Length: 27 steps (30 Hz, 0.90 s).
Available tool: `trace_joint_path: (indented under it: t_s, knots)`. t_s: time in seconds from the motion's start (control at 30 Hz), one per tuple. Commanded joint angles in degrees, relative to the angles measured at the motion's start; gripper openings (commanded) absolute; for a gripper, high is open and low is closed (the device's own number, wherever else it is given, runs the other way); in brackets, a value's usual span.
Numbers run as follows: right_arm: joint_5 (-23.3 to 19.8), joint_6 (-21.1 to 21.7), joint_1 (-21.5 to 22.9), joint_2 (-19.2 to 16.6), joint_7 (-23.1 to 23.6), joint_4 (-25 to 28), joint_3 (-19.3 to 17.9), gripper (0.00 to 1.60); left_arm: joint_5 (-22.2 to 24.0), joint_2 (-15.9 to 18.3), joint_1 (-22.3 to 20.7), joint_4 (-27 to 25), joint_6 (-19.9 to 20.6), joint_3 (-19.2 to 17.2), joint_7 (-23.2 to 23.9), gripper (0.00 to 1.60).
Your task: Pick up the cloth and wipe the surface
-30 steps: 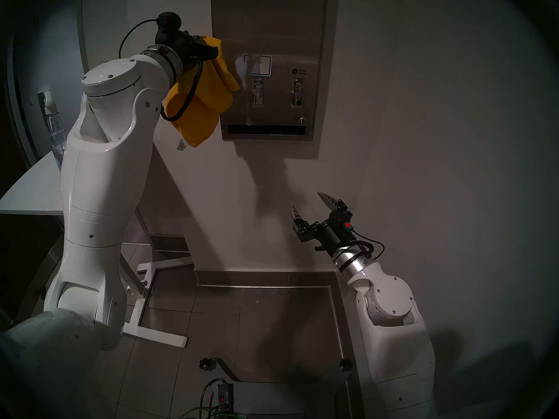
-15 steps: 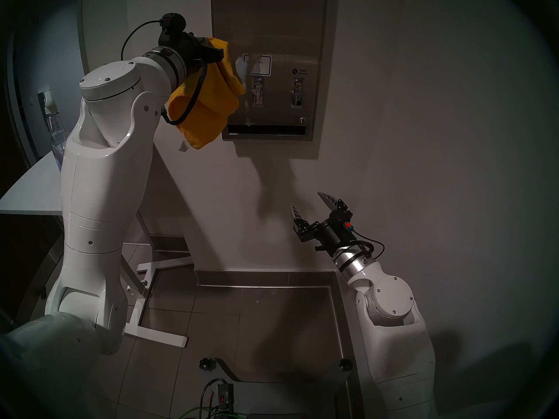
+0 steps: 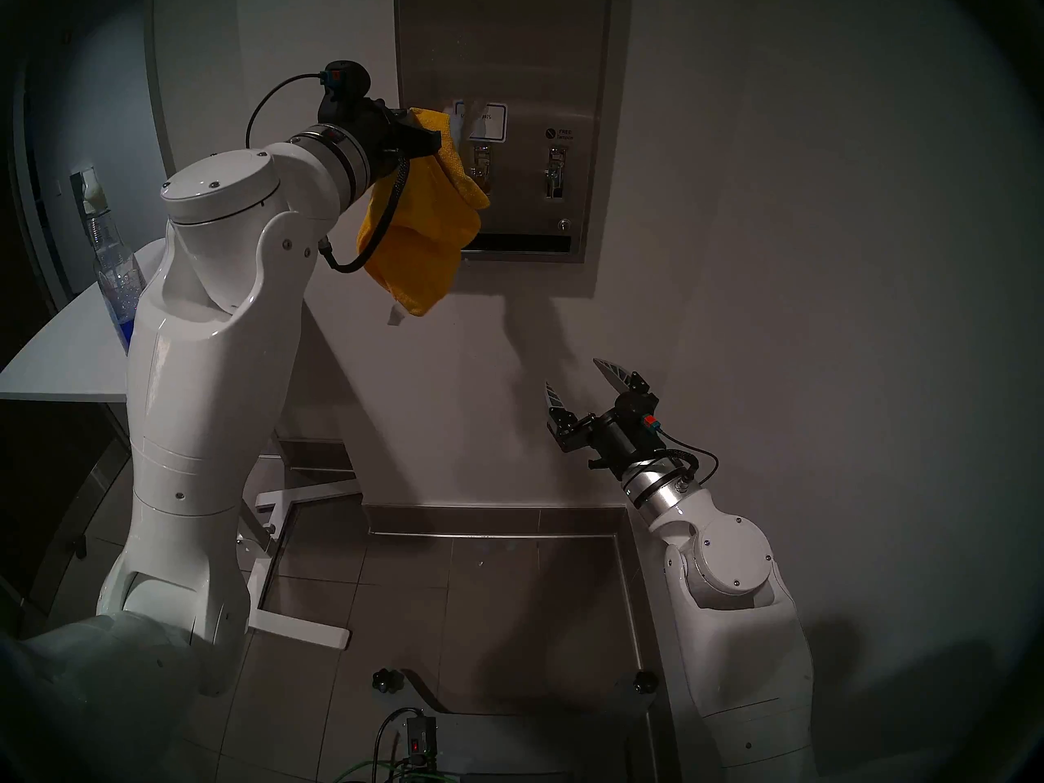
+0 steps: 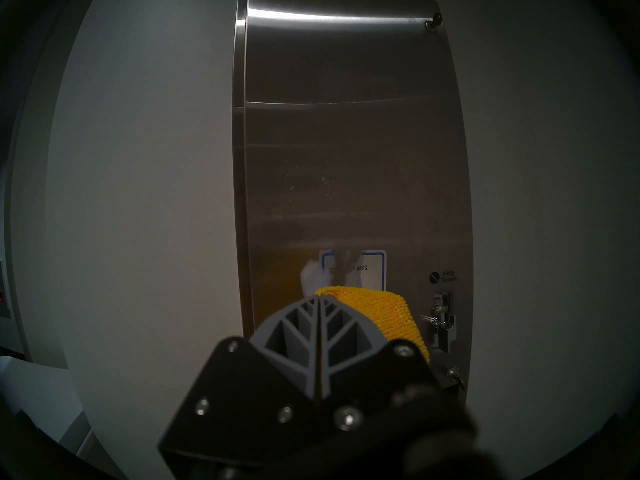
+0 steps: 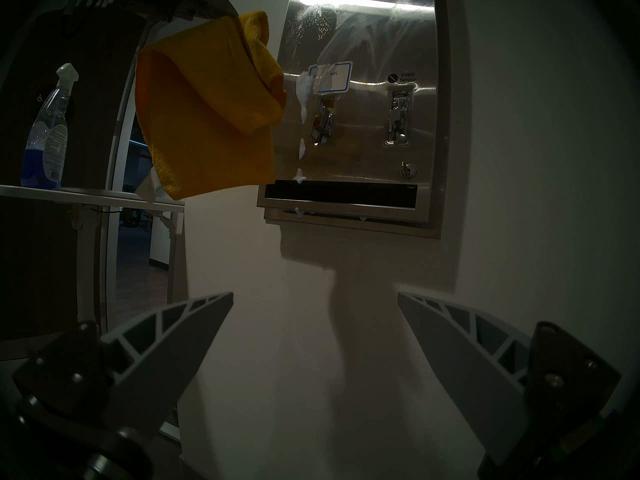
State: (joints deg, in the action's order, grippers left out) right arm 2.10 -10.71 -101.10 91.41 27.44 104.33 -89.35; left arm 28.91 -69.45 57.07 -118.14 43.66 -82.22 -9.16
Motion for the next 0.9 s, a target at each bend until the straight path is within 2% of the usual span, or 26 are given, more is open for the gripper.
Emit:
trace_joint_path:
  t_s: [0.0,0.3,0.87]
  knots:
    - [-0.07,-0.28,0.98,-0.10,0.10,2.14,-0.06,1.60,-0.84,-0.10,0.02,-4.74,-0.46,-0.50,-1.23,0.00]
    - [-0.08,-0.24,0.96,-0.13,0.08,2.18,-0.04,1.60,0.08,-0.75,2.49,-8.73,0.76,-1.16,-1.96,0.00]
    - [-0.11,-0.22,0.95,-0.19,0.03,2.21,-0.01,1.60,1.25,-0.79,2.74,-8.99,1.08,-1.57,-2.01,0.00]
